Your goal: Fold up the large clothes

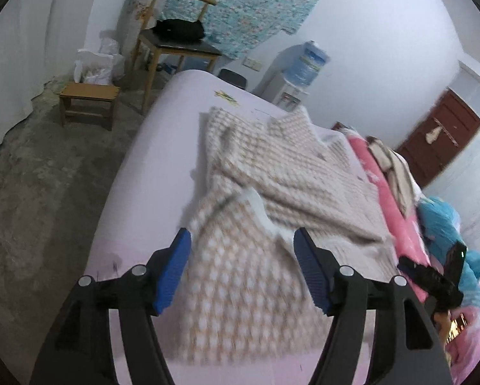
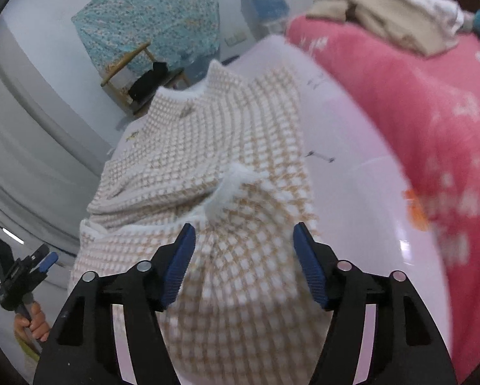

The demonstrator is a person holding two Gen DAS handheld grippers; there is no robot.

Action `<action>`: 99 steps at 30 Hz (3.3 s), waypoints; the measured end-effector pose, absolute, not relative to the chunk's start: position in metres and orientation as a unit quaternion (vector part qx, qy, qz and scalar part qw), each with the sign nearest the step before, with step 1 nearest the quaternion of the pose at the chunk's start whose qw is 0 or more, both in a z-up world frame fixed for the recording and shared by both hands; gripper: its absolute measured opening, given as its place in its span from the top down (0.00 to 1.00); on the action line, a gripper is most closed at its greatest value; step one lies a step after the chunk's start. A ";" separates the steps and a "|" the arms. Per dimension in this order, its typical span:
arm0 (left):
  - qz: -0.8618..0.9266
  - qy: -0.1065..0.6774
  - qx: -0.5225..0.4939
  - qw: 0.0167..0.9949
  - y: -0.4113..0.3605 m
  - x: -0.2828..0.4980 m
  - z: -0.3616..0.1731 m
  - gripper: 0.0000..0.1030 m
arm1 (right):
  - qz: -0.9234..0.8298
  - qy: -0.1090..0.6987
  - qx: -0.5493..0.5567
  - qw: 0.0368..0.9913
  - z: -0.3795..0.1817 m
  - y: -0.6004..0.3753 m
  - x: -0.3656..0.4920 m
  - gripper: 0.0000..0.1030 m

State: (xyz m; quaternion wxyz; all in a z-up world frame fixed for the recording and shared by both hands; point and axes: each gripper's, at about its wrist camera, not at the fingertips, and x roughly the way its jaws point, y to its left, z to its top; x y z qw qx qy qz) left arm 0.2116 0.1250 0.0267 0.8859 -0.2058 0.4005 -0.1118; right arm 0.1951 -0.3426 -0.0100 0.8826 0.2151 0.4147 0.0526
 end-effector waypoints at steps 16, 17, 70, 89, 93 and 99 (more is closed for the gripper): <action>-0.148 0.432 -0.370 0.809 0.137 0.140 -0.054 0.31 | 0.033 0.465 0.308 0.829 -0.057 -0.355 0.093 0.35; -0.146 0.425 -0.385 0.806 0.142 0.144 -0.056 0.31 | 0.036 0.461 0.315 0.829 -0.058 -0.355 0.094 0.35; -0.228 0.477 -0.018 0.849 -0.009 0.088 -0.025 0.50 | 0.115 0.509 0.078 0.849 -0.050 -0.237 0.073 0.59; -0.303 0.464 -0.025 0.832 -0.027 0.109 -0.022 0.50 | 0.157 0.488 0.036 0.858 -0.041 -0.219 0.101 0.72; -0.304 0.455 -0.030 0.837 -0.026 0.109 -0.016 0.50 | 0.160 0.492 0.051 0.854 -0.039 -0.223 0.104 0.73; -0.263 0.458 -0.022 0.849 -0.018 0.125 -0.017 0.48 | 0.126 0.484 0.044 0.865 -0.028 -0.229 0.116 0.73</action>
